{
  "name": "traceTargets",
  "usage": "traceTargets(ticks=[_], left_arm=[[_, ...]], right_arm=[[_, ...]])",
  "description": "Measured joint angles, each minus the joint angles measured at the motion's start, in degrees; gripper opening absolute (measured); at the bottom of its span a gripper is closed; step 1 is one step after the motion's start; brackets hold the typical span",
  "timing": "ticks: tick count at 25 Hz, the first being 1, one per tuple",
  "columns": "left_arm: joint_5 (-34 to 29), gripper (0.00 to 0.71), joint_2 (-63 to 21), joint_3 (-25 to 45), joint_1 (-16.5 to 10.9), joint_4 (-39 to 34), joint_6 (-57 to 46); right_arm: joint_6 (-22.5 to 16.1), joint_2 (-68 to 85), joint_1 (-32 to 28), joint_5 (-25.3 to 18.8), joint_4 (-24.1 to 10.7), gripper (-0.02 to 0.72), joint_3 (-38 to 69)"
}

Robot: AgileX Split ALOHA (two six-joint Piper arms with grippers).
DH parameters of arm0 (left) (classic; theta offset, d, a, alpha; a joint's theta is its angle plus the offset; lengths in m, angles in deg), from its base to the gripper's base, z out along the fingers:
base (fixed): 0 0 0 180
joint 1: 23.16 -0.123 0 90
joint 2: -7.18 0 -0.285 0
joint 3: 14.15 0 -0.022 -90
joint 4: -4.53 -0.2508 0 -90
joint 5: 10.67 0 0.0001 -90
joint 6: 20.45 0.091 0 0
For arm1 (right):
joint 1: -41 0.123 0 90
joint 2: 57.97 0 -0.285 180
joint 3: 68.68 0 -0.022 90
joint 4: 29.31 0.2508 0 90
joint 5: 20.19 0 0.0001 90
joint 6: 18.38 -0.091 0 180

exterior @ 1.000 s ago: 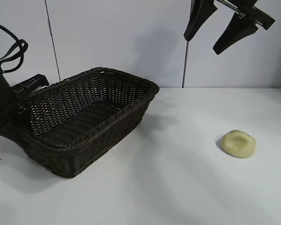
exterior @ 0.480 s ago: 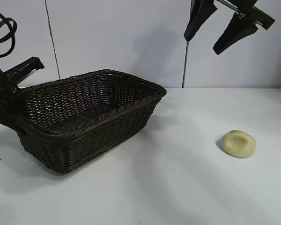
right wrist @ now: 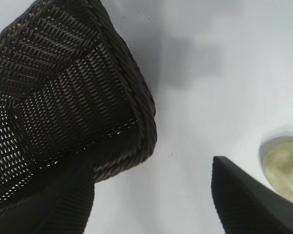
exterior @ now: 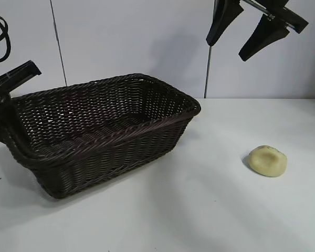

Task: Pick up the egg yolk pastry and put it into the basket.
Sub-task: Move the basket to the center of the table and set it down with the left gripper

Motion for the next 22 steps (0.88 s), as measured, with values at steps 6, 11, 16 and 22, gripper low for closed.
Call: traceTargets(ticks=[6,11,16,22], left_arm=[[-10.04,0.097,7.6,-12.16,-0.05,-0.91,9.68],[-14.13,0.097,12.95,-19.54,0.0,-0.94,14.79],[-14.27,0.097,16.75,-23.88,0.8,-1.11,16.49],[-14.38,0.097,20.25,-24.5,2.7,-1.1,18.63]], right_arm=[[0.0,0.0,0.0,0.0,0.0,0.496,0.0],[0.0,0.0,0.0,0.0,0.0,0.496,0.0],[0.0,0.0,0.0,0.0,0.0,0.496,0.0],[0.0,0.0,0.0,0.0,0.0,0.496,0.0]])
